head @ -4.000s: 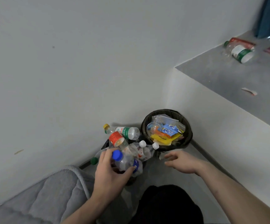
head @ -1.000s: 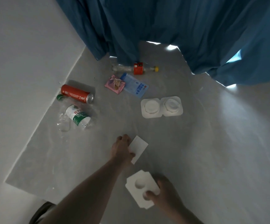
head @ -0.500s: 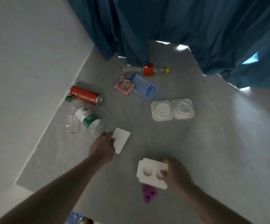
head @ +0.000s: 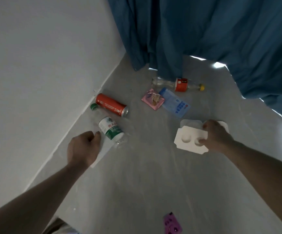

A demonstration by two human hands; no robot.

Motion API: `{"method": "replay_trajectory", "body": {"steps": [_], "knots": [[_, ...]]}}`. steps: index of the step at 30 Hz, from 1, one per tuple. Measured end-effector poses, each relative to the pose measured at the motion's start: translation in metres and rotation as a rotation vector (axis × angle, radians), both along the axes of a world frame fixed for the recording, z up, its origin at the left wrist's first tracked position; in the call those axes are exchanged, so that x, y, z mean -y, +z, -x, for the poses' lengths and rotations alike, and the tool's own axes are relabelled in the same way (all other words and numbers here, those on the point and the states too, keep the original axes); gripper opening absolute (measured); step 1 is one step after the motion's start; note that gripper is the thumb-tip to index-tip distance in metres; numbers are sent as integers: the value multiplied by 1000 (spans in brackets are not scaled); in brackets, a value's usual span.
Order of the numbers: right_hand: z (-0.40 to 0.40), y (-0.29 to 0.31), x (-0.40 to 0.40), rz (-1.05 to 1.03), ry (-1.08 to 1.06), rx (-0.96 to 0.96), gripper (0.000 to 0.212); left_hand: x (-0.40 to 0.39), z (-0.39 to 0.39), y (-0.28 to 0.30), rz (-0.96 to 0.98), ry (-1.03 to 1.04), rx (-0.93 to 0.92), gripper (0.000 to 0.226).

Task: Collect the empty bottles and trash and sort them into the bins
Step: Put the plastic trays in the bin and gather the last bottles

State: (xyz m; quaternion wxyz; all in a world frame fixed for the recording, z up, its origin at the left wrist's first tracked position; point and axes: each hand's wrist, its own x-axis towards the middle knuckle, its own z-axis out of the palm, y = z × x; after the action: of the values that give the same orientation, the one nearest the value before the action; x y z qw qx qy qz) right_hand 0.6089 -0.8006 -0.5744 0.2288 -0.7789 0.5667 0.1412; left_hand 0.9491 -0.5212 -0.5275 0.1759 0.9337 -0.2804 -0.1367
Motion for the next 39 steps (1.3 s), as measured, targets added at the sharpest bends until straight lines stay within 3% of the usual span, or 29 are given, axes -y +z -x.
{"method": "replay_trajectory", "body": {"steps": [2, 3, 6, 8, 12, 15, 18, 21, 26, 31, 36, 39], "knots": [[-3, -13, 0, -5, -7, -77, 113, 1, -21, -7, -21, -10, 22, 19], [-4, -18, -2, 31, 9, -124, 121, 2, -30, -11, -90, -40, 21, 34], [-6, -17, -14, 94, 65, -216, 103, 6, -44, -21, -256, -175, -59, 89], [-7, -9, -24, 56, 59, -229, 96, 11, -43, -27, -327, -235, -95, 95], [-5, -2, -54, 14, 28, -258, 95, 11, -32, -38, -365, -242, -50, 41], [-5, 0, -75, 16, -2, -304, 106, 2, -23, -40, -348, -208, -20, 9], [-2, -1, -91, -40, -61, -257, 117, -10, -17, -47, -348, -155, -49, 7], [9, 5, -103, -130, -173, -61, 104, -32, -3, -47, -257, -137, -90, 22], [42, 38, -155, -323, -400, 224, 84, -82, 29, -12, -35, -188, -132, 20], [65, 53, -256, -431, -251, 225, 77, -134, 63, 16, 38, -129, -142, 21], [55, 24, -313, -312, -188, 212, 96, -200, 104, 52, -261, -214, -219, 24], [45, 17, -325, -248, -209, 240, 93, -258, 131, 72, -397, -282, -206, 30]]}}
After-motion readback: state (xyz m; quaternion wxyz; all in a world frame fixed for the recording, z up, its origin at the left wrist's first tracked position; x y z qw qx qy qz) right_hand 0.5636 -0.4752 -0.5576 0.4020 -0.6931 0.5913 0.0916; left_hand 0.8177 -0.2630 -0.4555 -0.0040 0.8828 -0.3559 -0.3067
